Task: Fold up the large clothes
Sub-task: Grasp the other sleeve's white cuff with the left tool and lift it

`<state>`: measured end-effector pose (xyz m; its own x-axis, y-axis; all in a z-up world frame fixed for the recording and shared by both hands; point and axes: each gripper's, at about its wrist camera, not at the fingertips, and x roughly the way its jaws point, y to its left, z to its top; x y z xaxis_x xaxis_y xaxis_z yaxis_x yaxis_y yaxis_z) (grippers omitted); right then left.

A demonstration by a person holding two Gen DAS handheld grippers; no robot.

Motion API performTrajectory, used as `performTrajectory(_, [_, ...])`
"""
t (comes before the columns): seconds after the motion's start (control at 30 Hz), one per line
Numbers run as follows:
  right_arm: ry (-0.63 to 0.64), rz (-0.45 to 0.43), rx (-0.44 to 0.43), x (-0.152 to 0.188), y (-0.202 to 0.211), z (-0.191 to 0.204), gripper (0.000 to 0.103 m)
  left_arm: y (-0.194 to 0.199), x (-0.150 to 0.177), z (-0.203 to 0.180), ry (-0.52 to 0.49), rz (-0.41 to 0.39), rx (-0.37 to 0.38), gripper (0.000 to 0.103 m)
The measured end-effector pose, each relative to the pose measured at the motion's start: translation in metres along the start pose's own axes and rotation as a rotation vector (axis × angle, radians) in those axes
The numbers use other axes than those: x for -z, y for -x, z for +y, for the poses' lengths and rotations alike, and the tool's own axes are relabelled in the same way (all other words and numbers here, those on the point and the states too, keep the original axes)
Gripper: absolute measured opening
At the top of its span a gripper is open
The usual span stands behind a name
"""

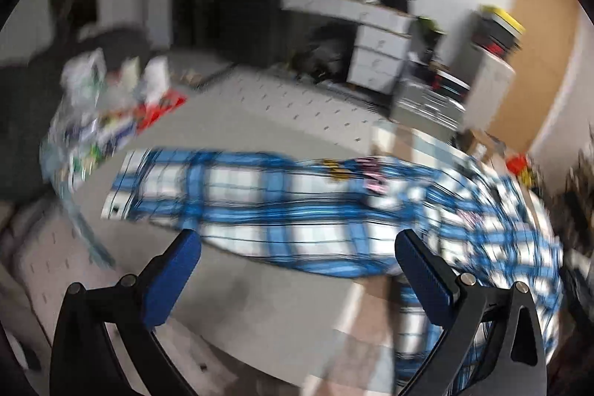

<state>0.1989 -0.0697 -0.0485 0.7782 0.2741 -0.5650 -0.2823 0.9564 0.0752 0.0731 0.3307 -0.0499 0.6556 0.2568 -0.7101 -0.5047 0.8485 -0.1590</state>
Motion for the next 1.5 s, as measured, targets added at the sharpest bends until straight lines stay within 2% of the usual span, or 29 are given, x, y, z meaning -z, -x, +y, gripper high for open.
performTrajectory(0.1, [-0.091, 0.008, -0.069, 0.004, 0.006, -0.005, 0.089, -0.035, -0.009, 0.051, 0.152, 0.085, -0.010, 0.102])
performTrajectory(0.17, [-0.095, -0.004, -0.068, 0.006, 0.011, 0.000, 0.089, -0.056, -0.009, 0.076, 0.238, 0.147, 0.028, 0.102])
performTrajectory(0.23, [-0.087, -0.017, -0.064, 0.009, 0.015, 0.006, 0.089, -0.070, -0.007, 0.094, 0.294, 0.159, 0.017, 0.102])
performTrajectory(0.37, [-0.095, 0.002, -0.097, 0.019, 0.016, 0.013, 0.090, -0.082, -0.005, 0.126, 0.371, 0.121, 0.044, 0.102])
performTrajectory(0.47, [-0.111, 0.021, -0.097, 0.026, 0.014, 0.014, 0.090, -0.098, 0.001, 0.149, 0.501, 0.175, 0.187, 0.102])
performTrajectory(0.57, [-0.118, 0.046, -0.088, 0.031, 0.009, 0.014, 0.090, -0.111, 0.005, 0.152, 0.583, 0.234, 0.348, 0.102])
performTrajectory(0.6, [-0.125, 0.050, -0.089, 0.032, 0.008, 0.013, 0.090, -0.114, 0.007, 0.153, 0.608, 0.232, 0.384, 0.102])
performTrajectory(0.73, [-0.142, 0.068, -0.100, 0.035, 0.009, 0.012, 0.090, -0.115, 0.003, 0.152, 0.647, 0.211, 0.434, 0.102])
performTrajectory(0.83, [-0.135, 0.060, -0.088, 0.037, 0.013, 0.014, 0.090, -0.118, -0.006, 0.152, 0.661, 0.188, 0.436, 0.100])
performTrajectory(0.87, [-0.136, 0.060, -0.089, 0.037, 0.014, 0.015, 0.090, -0.117, -0.011, 0.154, 0.659, 0.169, 0.437, 0.096])
performTrajectory(0.93, [-0.138, 0.064, -0.093, 0.038, 0.015, 0.015, 0.090, -0.108, -0.016, 0.151, 0.611, 0.119, 0.418, 0.070])
performTrajectory(1.0, [-0.138, 0.061, -0.100, 0.039, 0.016, 0.016, 0.090, -0.103, -0.017, 0.153, 0.548, 0.077, 0.369, 0.069])
performTrajectory(1.07, [-0.136, 0.061, -0.096, 0.039, 0.017, 0.017, 0.090, -0.111, -0.016, 0.156, 0.512, 0.080, 0.334, 0.069])
performTrajectory(1.13, [-0.135, 0.065, -0.099, 0.040, 0.017, 0.018, 0.090, -0.120, -0.009, 0.164, 0.551, 0.100, 0.320, 0.069])
performTrajectory(1.2, [-0.133, 0.065, -0.102, 0.039, 0.018, 0.019, 0.090, -0.123, -0.008, 0.174, 0.600, 0.074, 0.346, 0.069])
performTrajectory(1.3, [-0.128, 0.057, -0.099, 0.039, 0.021, 0.020, 0.090, -0.127, -0.013, 0.176, 0.604, 0.049, 0.348, 0.069])
performTrajectory(1.33, [-0.126, 0.053, -0.100, 0.039, 0.022, 0.020, 0.090, -0.128, -0.014, 0.175, 0.590, 0.039, 0.329, 0.064])
performTrajectory(1.37, [-0.123, 0.047, -0.100, 0.039, 0.024, 0.021, 0.090, -0.128, -0.016, 0.175, 0.576, 0.028, 0.299, 0.051])
performTrajectory(1.4, [-0.120, 0.043, -0.097, 0.039, 0.025, 0.020, 0.090, -0.130, -0.020, 0.171, 0.559, 0.015, 0.246, 0.018])
performTrajectory(1.43, [-0.118, 0.040, -0.093, 0.039, 0.026, 0.020, 0.090, -0.131, -0.021, 0.171, 0.549, 0.016, 0.209, 0.010])
performTrajectory(1.5, [-0.122, 0.036, -0.089, 0.039, 0.029, 0.018, 0.090, -0.139, -0.019, 0.171, 0.565, 0.035, 0.241, 0.010])
